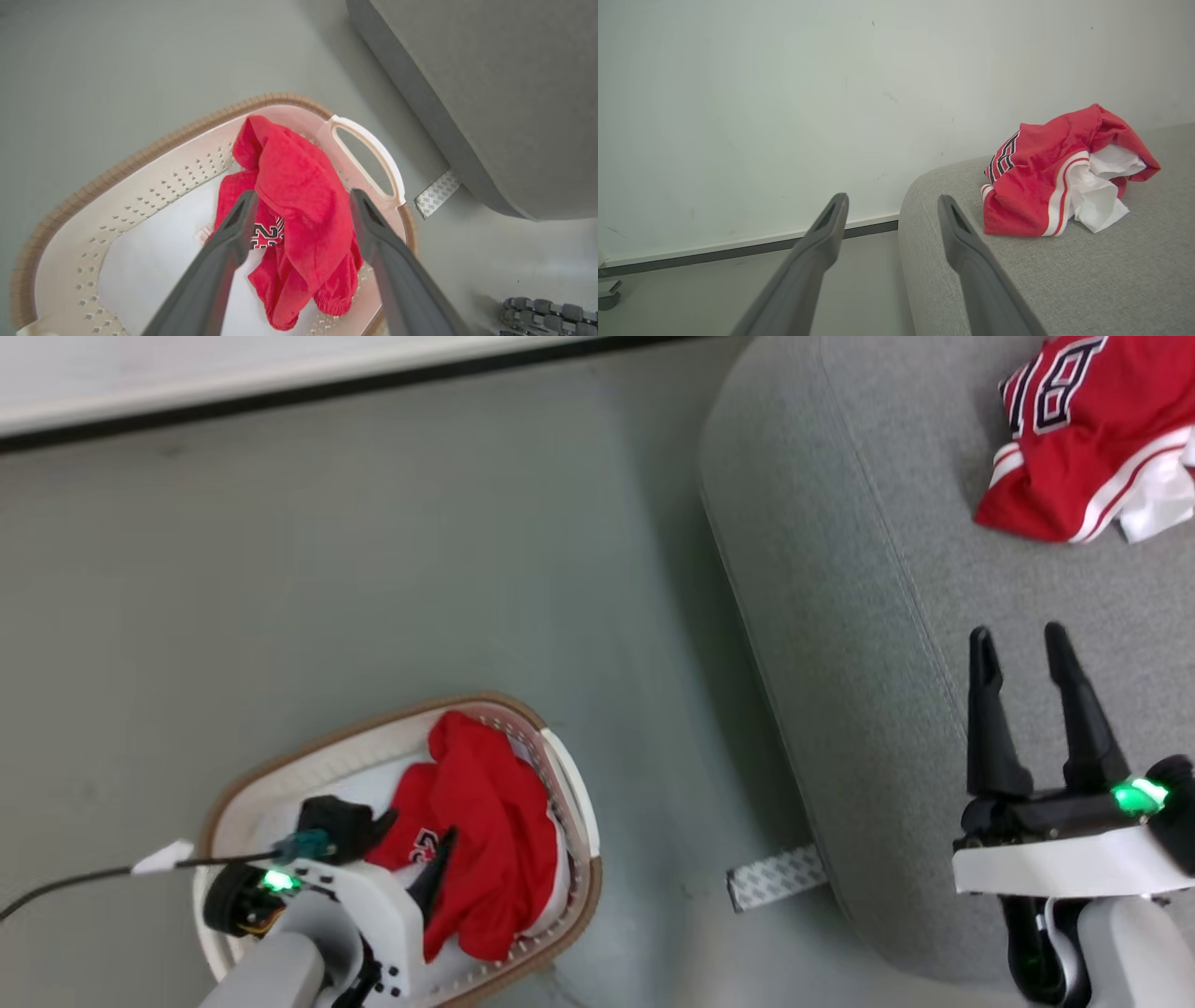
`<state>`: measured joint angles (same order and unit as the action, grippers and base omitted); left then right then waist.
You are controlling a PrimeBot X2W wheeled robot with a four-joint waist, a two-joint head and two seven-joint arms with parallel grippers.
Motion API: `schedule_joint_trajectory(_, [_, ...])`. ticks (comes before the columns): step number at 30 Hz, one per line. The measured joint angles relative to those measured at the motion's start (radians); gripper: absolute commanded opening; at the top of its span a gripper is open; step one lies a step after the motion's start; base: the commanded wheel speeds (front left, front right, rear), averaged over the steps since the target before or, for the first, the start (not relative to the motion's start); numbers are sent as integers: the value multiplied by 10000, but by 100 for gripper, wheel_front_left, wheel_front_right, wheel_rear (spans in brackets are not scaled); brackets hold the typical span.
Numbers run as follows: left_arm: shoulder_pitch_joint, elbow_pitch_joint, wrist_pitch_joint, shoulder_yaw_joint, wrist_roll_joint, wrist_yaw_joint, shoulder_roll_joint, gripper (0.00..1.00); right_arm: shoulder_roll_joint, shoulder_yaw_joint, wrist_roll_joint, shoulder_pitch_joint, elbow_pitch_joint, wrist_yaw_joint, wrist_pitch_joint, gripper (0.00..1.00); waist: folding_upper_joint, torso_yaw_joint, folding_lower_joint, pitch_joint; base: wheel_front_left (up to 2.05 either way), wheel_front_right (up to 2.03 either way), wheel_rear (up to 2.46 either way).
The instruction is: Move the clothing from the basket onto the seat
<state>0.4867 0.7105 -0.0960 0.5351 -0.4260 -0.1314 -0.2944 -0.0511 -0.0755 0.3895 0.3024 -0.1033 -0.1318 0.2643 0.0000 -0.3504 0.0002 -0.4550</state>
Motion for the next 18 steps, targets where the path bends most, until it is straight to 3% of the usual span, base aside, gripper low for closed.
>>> schedule_joint_trajectory(5, [568, 347, 539, 1576, -424, 0, -412, 100, -2, 25, 282, 226, 378, 0, 2, 100, 0, -245, 0, -694, 0, 0, 0])
schedule_joint_trajectory(18, [2034, 846, 1776, 4299, -2080, 0, -1308, 100, 2, -322, 1053, 660, 861, 0, 2, 100, 0, -962, 0, -2333, 0, 0, 0])
